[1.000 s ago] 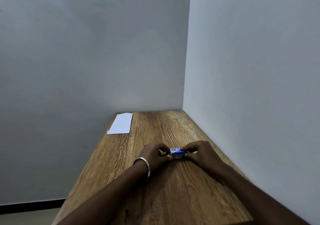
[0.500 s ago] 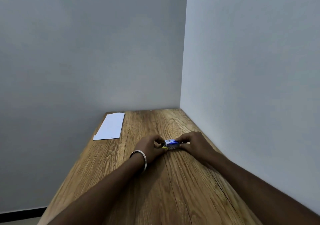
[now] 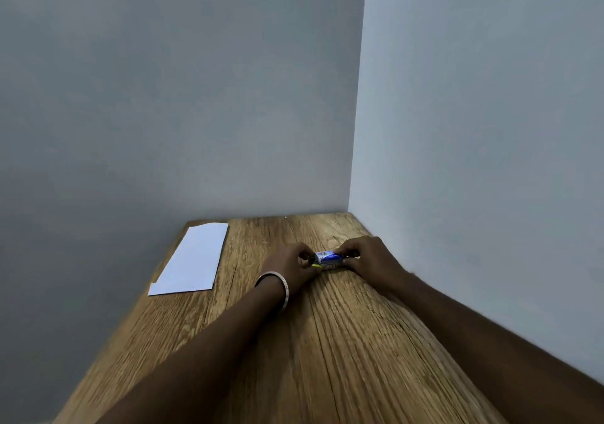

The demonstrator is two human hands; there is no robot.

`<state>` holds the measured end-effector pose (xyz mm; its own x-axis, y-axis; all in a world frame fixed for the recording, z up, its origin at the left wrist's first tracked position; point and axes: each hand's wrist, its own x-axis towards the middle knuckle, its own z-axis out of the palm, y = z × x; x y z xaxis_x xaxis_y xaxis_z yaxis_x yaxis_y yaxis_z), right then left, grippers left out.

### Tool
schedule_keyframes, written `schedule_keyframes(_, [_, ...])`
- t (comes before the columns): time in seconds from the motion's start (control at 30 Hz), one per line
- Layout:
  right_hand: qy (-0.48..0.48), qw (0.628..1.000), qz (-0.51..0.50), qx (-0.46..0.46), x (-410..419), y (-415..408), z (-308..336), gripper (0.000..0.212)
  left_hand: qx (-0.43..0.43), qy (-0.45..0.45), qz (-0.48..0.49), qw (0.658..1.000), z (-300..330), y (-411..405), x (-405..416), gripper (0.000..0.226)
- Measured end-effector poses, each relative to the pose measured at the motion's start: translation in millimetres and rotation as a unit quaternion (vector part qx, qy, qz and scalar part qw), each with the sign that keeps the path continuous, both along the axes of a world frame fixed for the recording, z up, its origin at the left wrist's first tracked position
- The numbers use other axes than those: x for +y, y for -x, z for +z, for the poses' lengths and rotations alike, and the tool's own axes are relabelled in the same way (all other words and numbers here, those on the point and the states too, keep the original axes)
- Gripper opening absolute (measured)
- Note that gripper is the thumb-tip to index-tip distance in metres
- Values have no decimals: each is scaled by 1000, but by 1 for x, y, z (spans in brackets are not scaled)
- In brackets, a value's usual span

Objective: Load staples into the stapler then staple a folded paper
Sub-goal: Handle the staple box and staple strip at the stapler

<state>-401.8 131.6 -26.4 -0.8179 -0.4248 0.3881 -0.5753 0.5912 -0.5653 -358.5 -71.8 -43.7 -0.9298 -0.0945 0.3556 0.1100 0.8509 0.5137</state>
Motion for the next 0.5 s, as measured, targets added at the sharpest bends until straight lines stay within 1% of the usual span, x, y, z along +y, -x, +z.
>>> schedule_keyframes(0.33, [-29,999,-11,16,-28,58,3,19,5,4,22,1000,-2,66,-18,28])
schedule_keyframes(0.5, [-26,999,-25,31,-37,75,3,18,0,0,34,999,-1,86,-21,26])
